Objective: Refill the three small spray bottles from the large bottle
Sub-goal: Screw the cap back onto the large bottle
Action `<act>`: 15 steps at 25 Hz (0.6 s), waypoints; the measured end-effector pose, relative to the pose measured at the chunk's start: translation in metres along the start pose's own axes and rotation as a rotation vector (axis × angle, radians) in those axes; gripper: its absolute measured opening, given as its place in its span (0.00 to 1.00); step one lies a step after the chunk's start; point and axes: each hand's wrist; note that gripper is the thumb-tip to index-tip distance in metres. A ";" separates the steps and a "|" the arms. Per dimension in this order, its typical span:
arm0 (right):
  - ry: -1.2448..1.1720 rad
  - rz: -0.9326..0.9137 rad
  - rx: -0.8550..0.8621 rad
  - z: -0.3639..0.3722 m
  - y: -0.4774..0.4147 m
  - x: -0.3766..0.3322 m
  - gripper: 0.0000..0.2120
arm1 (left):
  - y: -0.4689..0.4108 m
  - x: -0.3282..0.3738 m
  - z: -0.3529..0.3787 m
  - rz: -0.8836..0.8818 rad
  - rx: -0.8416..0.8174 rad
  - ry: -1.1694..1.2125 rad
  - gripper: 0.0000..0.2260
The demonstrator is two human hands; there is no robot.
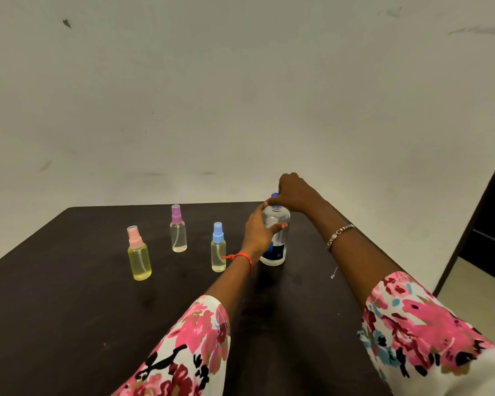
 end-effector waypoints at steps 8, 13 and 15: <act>-0.068 -0.113 -0.073 -0.009 0.004 -0.001 0.11 | -0.002 -0.002 0.000 -0.022 -0.010 -0.058 0.28; 0.009 -0.072 -0.026 -0.002 0.001 -0.005 0.13 | -0.001 -0.003 0.001 -0.007 0.005 -0.038 0.28; 0.041 -0.046 -0.008 0.000 0.002 -0.006 0.14 | -0.001 -0.003 0.001 0.002 0.000 -0.023 0.26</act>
Point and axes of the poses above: each hand's wrist, its own y-axis away from the middle knuckle, its own z-axis out of the palm, x = y × z, and after that the axes turned 7 degrees about z, right-handed
